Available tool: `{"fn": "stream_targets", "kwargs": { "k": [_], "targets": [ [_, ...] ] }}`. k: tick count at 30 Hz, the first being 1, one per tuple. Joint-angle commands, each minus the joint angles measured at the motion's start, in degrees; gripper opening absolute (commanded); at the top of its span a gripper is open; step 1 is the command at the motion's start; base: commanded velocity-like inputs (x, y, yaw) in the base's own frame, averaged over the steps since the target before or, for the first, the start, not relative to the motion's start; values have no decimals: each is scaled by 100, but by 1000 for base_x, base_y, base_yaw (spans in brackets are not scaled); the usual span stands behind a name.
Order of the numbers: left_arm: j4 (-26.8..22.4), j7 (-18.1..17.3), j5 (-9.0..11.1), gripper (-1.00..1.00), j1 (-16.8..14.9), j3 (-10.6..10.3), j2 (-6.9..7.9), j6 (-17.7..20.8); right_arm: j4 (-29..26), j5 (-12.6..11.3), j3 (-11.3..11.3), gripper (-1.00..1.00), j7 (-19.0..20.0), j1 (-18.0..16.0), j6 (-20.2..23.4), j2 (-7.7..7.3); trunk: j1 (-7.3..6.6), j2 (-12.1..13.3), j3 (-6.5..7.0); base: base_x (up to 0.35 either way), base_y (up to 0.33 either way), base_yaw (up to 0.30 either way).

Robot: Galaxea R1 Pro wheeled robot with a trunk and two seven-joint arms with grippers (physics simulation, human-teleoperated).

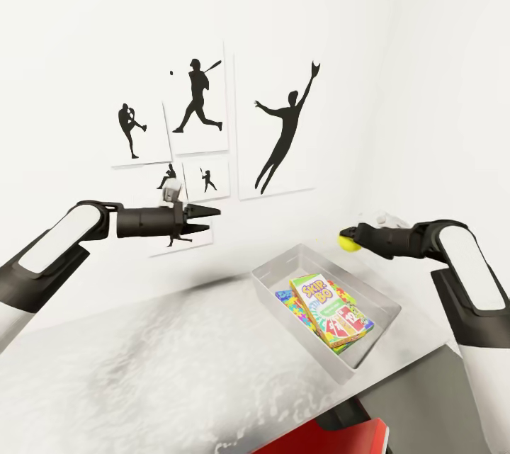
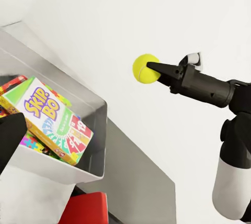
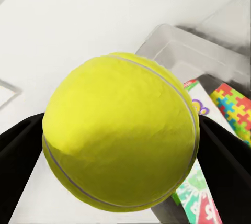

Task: Put all the toys in the child's room - the three board games (two on the bed and one on the table), the two jigsaw puzzles on the table, and the tennis ball on the table - inside the toy box on the table in the child's room.

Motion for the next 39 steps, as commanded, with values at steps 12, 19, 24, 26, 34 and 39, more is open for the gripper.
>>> {"fn": "stream_targets", "kwargs": {
  "k": [12,19,24,26,34,39],
  "targets": [
    [172,-24,-4,100,-10,0,21,-13,170,-56,10,-100,-546,-88,9,-33,4,-15,-14,0,0,0],
    [205,-24,-4,100,-10,1,22,-16,363,-60,18,-100,-549,-83,9,-12,4,-15,-14,0,0,0],
    [208,-24,-4,100,-10,1,21,-16,389,-60,28,-100,-549,-75,9,-8,4,-15,-14,0,0,0],
    [208,-24,-4,100,-10,1,22,-16,388,-58,49,-100,-549,-75,9,-9,4,-15,-14,0,0,0],
    [323,-32,12,100,-10,1,19,-10,599,-56,78,-100,-591,-94,9,-22,4,-15,-14,0,0,0],
    [330,-36,39,100,-10,1,15,0,1322,-56,159,-100,-920,-242,9,-39,4,-15,-14,0,0,0]
  ]
}}
